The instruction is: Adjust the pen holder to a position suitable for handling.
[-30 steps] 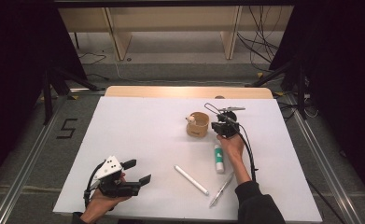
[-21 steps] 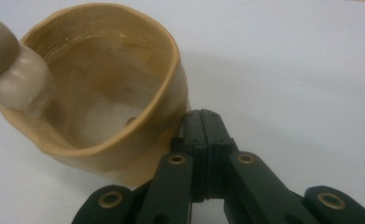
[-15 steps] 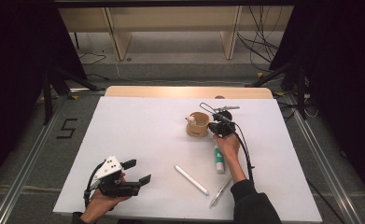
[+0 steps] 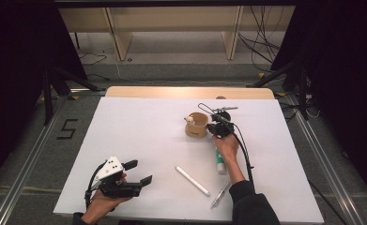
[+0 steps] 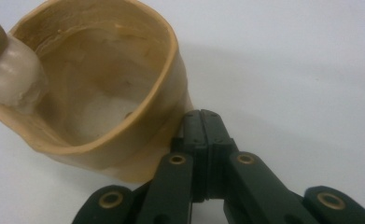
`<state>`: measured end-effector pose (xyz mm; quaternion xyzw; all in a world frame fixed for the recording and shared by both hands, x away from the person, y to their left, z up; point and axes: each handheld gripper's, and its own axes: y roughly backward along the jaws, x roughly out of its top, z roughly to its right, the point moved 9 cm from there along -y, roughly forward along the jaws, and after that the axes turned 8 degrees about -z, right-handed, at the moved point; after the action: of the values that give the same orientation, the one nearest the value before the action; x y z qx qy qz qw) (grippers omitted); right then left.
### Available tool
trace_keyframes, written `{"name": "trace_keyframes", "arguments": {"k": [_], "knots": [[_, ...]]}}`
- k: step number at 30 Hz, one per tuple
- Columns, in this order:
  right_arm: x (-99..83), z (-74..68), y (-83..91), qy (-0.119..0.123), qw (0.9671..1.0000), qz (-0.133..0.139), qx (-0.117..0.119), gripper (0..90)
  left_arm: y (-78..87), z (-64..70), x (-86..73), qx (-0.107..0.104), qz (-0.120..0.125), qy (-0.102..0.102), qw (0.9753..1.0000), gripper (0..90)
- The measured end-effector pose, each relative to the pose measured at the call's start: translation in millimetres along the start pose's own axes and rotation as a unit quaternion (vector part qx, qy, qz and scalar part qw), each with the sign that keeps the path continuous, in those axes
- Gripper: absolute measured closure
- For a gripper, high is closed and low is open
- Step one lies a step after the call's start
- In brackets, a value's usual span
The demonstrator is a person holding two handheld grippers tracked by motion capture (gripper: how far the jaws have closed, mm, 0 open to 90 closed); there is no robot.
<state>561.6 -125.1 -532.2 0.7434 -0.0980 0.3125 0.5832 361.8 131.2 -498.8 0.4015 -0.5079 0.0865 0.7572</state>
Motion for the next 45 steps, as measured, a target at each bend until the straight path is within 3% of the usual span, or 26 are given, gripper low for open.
{"name": "trace_keyframes", "arguments": {"k": [13, 36, 45], "knots": [[4.2, -24.5, -11.4, 0.013, 0.9998, -0.012, 0.006, 90.0, 0.7, -0.2, 0.2, 0.000, 0.001, 0.000, 1.0000, 16.6], [6.2, -49.4, -20.7, 0.031, 0.9992, -0.022, 0.010, 90.0, 1.2, -0.4, 0.3, -0.001, 0.001, 0.001, 1.0000, 16.6], [6.2, -51.1, -21.2, 0.034, 0.9991, -0.023, 0.009, 90.0, 1.1, -0.3, 0.4, -0.001, 0.001, 0.001, 1.0000, 16.6]]}}
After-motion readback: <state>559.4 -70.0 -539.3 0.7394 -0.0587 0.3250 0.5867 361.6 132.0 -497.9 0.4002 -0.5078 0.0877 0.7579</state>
